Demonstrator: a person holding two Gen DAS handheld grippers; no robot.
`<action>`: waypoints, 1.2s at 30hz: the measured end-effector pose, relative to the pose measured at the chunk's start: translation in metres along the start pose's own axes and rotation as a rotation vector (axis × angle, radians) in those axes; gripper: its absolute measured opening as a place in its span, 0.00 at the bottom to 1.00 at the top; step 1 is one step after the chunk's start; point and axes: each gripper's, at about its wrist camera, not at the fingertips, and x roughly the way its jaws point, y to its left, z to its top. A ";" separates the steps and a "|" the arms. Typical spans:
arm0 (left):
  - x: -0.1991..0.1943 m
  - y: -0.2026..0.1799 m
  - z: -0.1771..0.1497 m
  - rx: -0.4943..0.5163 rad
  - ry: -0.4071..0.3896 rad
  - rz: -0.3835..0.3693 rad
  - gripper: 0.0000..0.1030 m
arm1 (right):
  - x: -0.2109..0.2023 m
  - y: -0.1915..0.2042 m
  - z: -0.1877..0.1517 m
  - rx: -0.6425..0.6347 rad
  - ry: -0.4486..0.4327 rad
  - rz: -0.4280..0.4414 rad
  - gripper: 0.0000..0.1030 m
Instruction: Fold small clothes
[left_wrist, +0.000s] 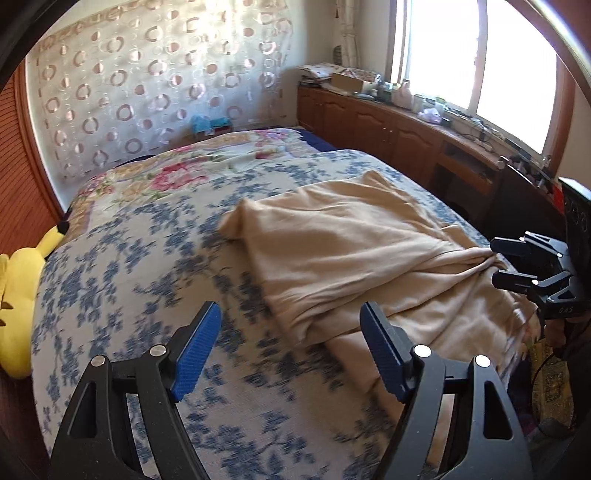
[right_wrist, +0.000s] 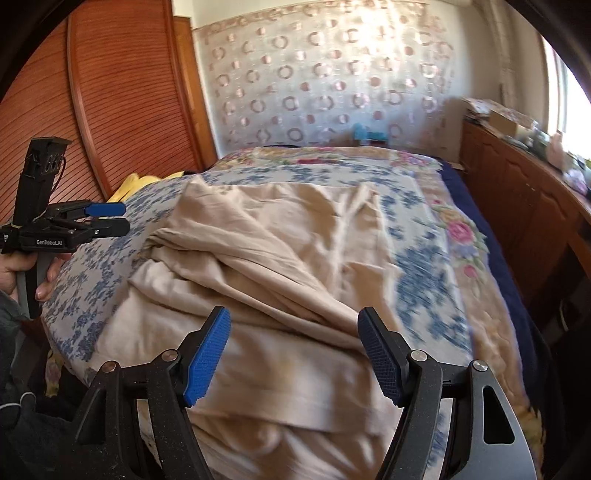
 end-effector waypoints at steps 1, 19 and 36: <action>0.000 0.006 -0.003 -0.006 0.000 0.004 0.76 | 0.006 0.006 0.005 -0.017 0.005 0.015 0.71; 0.012 0.079 -0.044 -0.082 0.023 0.028 0.76 | 0.120 0.092 0.089 -0.282 0.149 0.228 0.61; 0.012 0.079 -0.044 -0.094 0.017 -0.008 0.76 | 0.160 0.092 0.100 -0.290 0.200 0.268 0.10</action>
